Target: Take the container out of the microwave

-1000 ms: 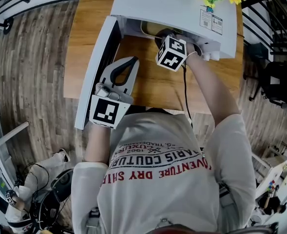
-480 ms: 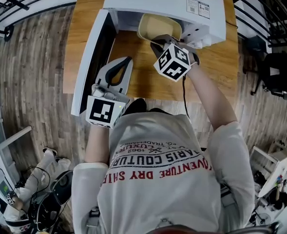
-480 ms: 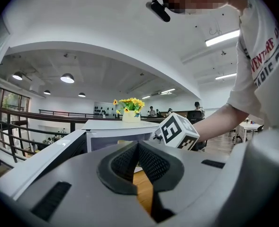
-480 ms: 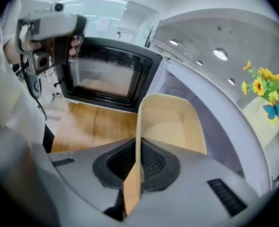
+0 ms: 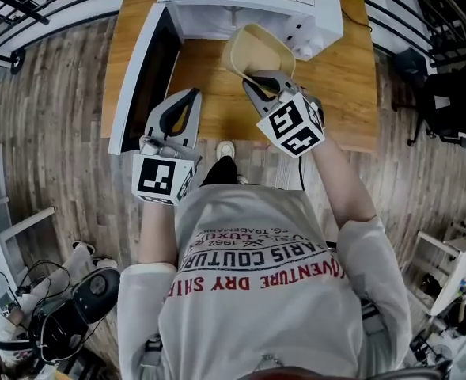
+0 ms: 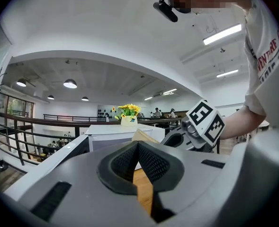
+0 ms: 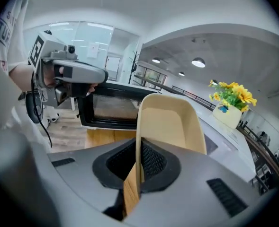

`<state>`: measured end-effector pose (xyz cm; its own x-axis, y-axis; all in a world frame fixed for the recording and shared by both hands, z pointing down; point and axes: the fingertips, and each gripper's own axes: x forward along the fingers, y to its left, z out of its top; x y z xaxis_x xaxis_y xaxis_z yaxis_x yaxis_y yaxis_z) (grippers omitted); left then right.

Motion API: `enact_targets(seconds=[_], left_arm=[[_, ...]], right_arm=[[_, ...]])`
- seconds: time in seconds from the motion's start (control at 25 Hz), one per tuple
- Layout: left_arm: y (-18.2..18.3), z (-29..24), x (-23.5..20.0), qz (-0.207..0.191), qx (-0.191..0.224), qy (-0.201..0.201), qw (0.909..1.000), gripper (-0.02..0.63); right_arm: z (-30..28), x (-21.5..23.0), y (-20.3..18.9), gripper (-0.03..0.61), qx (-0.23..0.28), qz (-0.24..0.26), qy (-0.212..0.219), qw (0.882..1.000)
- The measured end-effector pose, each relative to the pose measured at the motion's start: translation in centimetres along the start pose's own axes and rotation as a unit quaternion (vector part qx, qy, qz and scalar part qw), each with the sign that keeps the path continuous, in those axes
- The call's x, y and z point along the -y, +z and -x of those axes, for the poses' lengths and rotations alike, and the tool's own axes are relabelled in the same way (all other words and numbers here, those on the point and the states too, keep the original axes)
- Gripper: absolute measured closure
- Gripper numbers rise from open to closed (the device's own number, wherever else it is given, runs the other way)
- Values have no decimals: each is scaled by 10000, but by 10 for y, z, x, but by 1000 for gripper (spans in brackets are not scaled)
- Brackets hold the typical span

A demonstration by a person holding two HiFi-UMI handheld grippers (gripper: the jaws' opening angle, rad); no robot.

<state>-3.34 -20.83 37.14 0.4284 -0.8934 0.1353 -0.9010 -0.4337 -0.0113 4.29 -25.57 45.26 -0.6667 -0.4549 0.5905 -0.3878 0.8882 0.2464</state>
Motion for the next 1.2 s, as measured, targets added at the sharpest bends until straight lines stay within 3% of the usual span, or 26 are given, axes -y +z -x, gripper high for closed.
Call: enact_targets(seconds=[0.36, 0.6, 0.88, 1.2], left_arm=[[7, 23, 14, -104, 65, 167, 9998, 601], [19, 30, 26, -268, 158, 119, 9994, 601], [26, 33, 32, -364, 161, 12, 9992, 601], [26, 36, 43, -398, 171, -14, 9991, 601]], right_arm=[[81, 1, 15, 541, 1153, -688, -991, 9860], [129, 10, 24, 545, 1868, -1061, -1537, 9645], [154, 18, 26, 548, 2393, -1307, -1907, 9430], [167, 12, 25, 549, 2574, -1352, -1891, 9379]])
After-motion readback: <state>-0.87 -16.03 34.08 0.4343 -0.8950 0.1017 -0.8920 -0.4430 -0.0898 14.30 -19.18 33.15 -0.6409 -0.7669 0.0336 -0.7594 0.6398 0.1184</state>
